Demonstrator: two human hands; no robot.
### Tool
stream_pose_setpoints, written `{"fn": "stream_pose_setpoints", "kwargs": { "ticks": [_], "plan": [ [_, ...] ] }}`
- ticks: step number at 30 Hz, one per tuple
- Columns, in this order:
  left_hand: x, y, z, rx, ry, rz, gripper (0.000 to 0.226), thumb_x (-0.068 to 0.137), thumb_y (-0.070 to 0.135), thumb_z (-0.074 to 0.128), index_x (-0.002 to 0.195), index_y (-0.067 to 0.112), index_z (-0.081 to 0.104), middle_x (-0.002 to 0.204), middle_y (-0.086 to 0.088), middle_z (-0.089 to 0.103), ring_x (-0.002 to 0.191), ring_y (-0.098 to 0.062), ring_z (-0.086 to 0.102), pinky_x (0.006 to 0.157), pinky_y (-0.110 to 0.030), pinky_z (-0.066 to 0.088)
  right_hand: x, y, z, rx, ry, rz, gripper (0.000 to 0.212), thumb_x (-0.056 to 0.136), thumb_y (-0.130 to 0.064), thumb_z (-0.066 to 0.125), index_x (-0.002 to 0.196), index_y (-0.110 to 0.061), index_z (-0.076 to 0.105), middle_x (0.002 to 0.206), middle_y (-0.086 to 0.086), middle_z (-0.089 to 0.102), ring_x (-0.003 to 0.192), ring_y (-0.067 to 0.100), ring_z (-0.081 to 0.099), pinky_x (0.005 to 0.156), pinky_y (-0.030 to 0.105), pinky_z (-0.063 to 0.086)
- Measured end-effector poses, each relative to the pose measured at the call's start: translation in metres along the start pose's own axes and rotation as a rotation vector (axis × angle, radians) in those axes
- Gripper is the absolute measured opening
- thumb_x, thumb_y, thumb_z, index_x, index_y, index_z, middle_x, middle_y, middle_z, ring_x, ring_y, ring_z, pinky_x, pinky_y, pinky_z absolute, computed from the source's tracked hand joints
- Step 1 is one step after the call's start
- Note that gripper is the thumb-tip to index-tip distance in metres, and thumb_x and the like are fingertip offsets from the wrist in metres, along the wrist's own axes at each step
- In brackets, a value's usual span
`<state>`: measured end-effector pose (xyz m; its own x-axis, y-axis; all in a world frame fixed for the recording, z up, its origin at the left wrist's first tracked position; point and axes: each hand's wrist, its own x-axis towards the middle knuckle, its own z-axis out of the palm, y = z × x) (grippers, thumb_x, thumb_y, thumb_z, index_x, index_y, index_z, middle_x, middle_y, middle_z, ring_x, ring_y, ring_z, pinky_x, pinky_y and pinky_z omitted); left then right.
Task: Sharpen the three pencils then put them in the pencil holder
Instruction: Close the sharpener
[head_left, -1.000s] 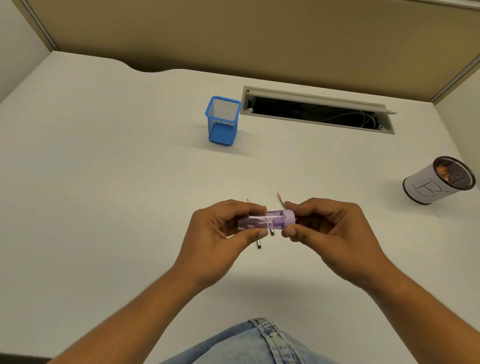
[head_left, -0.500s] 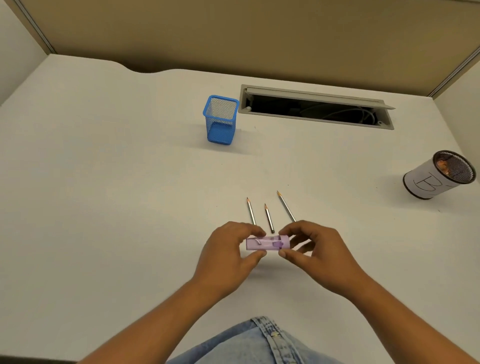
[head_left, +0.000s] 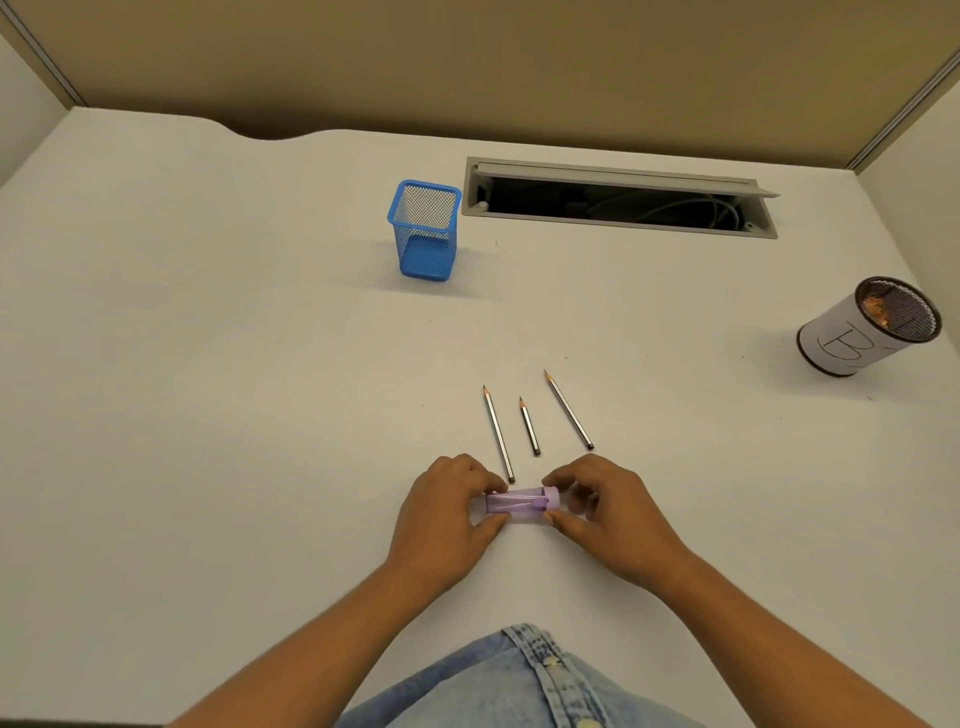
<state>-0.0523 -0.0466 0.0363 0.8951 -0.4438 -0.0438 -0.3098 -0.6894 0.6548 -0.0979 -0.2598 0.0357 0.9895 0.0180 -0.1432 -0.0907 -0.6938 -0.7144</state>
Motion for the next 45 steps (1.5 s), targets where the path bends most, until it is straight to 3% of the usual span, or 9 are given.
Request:
{"fn": "stream_pose_setpoints", "kwargs": {
  "ticks": [17,28,37,41,43,45],
  "plan": [
    [0.004,-0.006,0.006,-0.011,0.023,0.009,0.028,0.078,0.031,0.082,0.103,0.022,0.075,0.096,0.004,0.069,0.088,-0.01,0.053,0.078,-0.021,0.041,0.005,-0.002,-0.001,-0.049,-0.036,0.008,0.028,0.079,-0.029,0.079,0.105,-0.027,0.07,0.091,-0.015,0.064,0.073,0.007,0.06,0.069,0.019,0.052],
    [0.004,-0.007,0.006,-0.02,0.012,0.003,0.036,0.077,0.031,0.082,0.11,0.021,0.074,0.101,0.004,0.068,0.093,-0.011,0.054,0.082,-0.021,0.038,0.004,-0.003,-0.001,-0.072,-0.053,0.009,0.037,0.077,-0.028,0.081,0.112,-0.026,0.067,0.094,-0.013,0.064,0.074,0.007,0.059,0.068,0.011,0.048],
    [0.005,-0.008,0.006,-0.038,-0.019,-0.024,0.047,0.071,0.032,0.087,0.114,0.021,0.072,0.104,0.004,0.066,0.097,-0.012,0.054,0.085,-0.026,0.046,0.001,0.002,-0.003,-0.012,-0.051,0.052,0.051,0.067,-0.027,0.088,0.113,-0.024,0.067,0.094,-0.011,0.064,0.075,0.007,0.061,0.063,0.011,0.048],
    [0.005,-0.009,0.001,-0.055,-0.083,-0.064,0.065,0.06,0.051,0.088,0.117,0.025,0.069,0.102,0.013,0.059,0.098,-0.008,0.052,0.082,-0.015,0.041,-0.001,0.003,-0.004,0.085,-0.023,0.065,0.049,0.068,-0.034,0.088,0.111,-0.025,0.067,0.09,-0.009,0.067,0.076,0.008,0.062,0.063,0.015,0.052],
    [0.008,-0.007,-0.004,-0.105,-0.095,-0.116,0.073,0.054,0.066,0.079,0.115,0.027,0.069,0.101,0.016,0.058,0.095,-0.003,0.053,0.077,-0.007,0.036,-0.001,0.002,-0.004,0.158,0.055,0.08,0.037,0.073,-0.032,0.085,0.105,-0.024,0.07,0.085,-0.007,0.069,0.074,0.009,0.064,0.063,0.014,0.052],
    [0.016,-0.004,-0.01,-0.189,-0.06,-0.177,0.072,0.054,0.074,0.07,0.11,0.028,0.07,0.099,0.017,0.061,0.091,0.002,0.057,0.076,-0.007,0.041,0.003,0.001,-0.006,0.216,0.162,0.108,0.021,0.078,-0.026,0.081,0.097,-0.022,0.072,0.078,-0.006,0.07,0.069,0.008,0.064,0.061,0.012,0.05]
  ]
}}
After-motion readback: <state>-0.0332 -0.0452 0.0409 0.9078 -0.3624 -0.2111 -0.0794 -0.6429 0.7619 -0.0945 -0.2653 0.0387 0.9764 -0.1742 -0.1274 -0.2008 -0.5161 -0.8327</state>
